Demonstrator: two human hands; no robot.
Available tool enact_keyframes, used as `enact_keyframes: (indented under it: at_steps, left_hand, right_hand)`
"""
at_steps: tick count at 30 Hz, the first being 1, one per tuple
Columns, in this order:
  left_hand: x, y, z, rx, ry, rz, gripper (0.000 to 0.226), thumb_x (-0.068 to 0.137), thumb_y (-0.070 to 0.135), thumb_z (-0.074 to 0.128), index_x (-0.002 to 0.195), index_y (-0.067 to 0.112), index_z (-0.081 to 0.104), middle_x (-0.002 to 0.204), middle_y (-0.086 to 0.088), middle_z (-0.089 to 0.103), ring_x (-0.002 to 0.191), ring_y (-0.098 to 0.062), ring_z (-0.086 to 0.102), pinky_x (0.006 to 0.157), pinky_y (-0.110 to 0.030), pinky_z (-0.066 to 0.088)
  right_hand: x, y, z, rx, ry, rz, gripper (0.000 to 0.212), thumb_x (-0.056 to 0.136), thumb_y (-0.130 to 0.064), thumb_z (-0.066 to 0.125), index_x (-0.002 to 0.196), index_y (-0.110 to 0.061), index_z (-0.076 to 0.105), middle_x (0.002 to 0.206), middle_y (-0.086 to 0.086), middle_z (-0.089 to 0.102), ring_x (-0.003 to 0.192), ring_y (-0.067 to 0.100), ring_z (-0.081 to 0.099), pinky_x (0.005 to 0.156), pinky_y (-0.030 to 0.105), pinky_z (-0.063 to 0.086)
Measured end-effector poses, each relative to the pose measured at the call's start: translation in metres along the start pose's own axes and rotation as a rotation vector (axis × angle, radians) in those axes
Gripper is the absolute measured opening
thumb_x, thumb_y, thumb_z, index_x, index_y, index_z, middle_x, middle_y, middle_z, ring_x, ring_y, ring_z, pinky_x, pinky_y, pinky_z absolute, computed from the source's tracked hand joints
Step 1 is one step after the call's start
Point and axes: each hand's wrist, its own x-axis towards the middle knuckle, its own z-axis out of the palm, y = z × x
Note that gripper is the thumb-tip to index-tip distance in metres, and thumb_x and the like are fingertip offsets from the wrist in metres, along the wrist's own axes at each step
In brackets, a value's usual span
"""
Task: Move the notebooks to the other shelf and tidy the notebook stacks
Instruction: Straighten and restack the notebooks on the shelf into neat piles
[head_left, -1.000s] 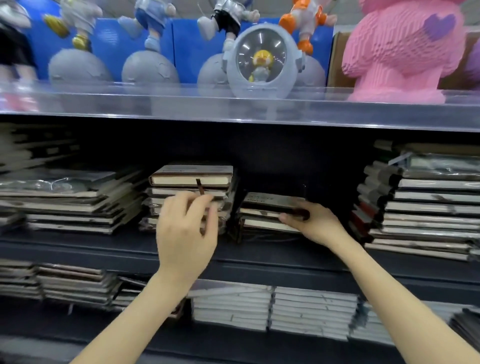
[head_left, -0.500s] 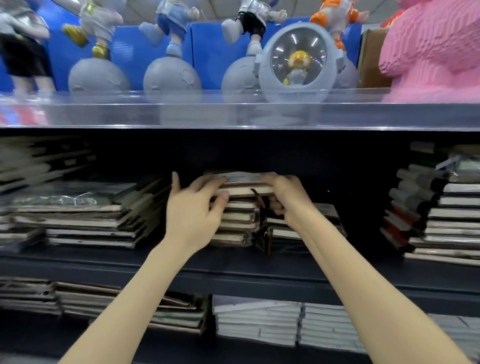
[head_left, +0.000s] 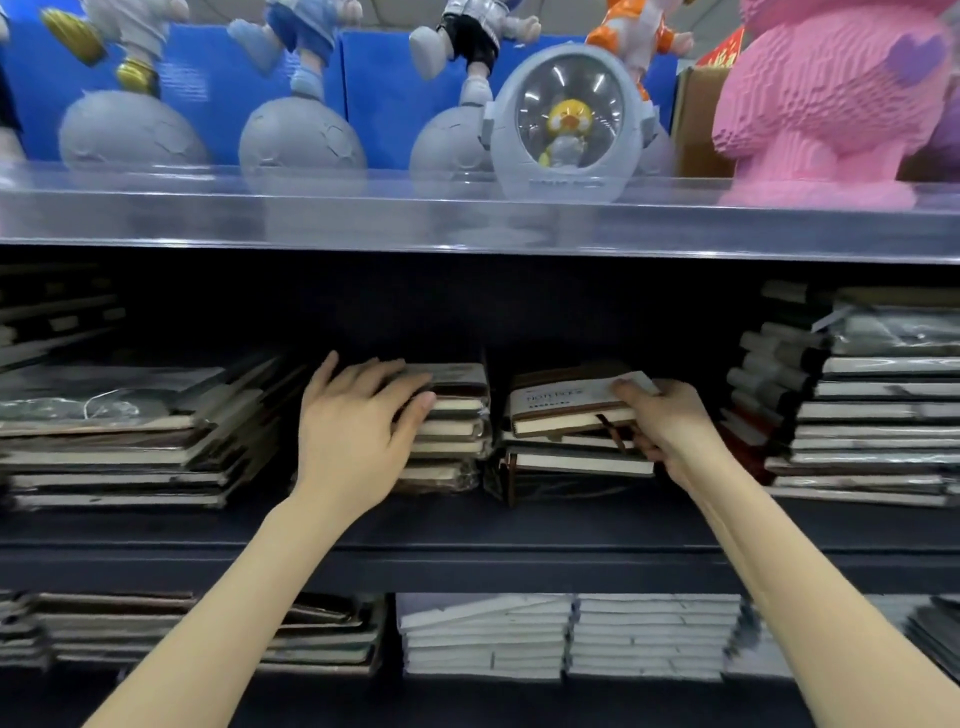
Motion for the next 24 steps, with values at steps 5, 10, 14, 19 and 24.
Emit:
enact_keyframes:
  at_steps: [5, 10, 14, 19, 24]
  left_hand:
    - [0.004, -0.006, 0.004, -0.068, -0.056, 0.013, 0.051, 0.097, 0.048, 0.029, 0.108, 0.021, 0.071, 0.109, -0.002, 0.071, 0.104, -0.025, 0.065, 0.105, -0.049, 0.034]
    - [-0.013, -0.018, 0.001, -0.056, -0.018, -0.04, 0.057, 0.091, 0.06, 0.032, 0.116, 0.023, 0.068, 0.124, -0.011, 0.061, 0.118, -0.035, 0.052, 0.108, -0.06, 0.024]
    - [-0.015, -0.019, 0.001, -0.184, 0.003, -0.075, 0.061, 0.088, 0.065, 0.036, 0.117, 0.021, 0.067, 0.116, -0.01, 0.063, 0.108, -0.034, 0.052, 0.083, -0.039, 0.045]
    - [-0.011, -0.013, -0.007, -0.186, 0.015, -0.063, 0.049, 0.08, 0.053, 0.051, 0.109, 0.019, 0.071, 0.105, -0.009, 0.067, 0.098, -0.032, 0.058, 0.08, -0.031, 0.039]
    - [-0.004, -0.007, -0.012, -0.196, 0.021, 0.011, 0.031, 0.076, 0.03, 0.067, 0.103, 0.018, 0.074, 0.097, -0.002, 0.07, 0.09, -0.025, 0.062, 0.078, -0.027, 0.04]
  right_hand:
    - [-0.004, 0.002, -0.001, -0.954, 0.255, -0.198, 0.049, 0.094, -0.05, 0.034, 0.086, -0.013, 0.065, 0.07, 0.002, 0.055, 0.066, 0.023, 0.052, 0.06, 0.028, 0.038]
    - [-0.015, 0.033, 0.006, -0.705, 0.011, -0.428, 0.059, 0.089, -0.065, 0.036, 0.142, -0.039, 0.037, 0.141, 0.011, 0.035, 0.127, 0.033, 0.04, 0.098, 0.04, 0.041]
    - [-0.007, 0.039, 0.018, -0.771, 0.008, -0.444, 0.061, 0.085, -0.066, 0.046, 0.139, -0.039, 0.042, 0.147, 0.011, 0.028, 0.129, 0.032, 0.039, 0.095, 0.04, 0.044]
    - [-0.018, 0.02, 0.022, -0.899, 0.184, -0.608, 0.078, 0.08, -0.078, 0.03, 0.134, -0.028, 0.054, 0.144, 0.016, 0.042, 0.135, 0.035, 0.033, 0.113, 0.051, 0.014]
    - [-0.055, -0.035, 0.066, -0.421, -0.27, -0.299, 0.064, 0.087, -0.071, 0.032, 0.081, -0.013, 0.06, 0.081, 0.01, 0.07, 0.073, 0.027, 0.064, 0.068, 0.036, 0.052]
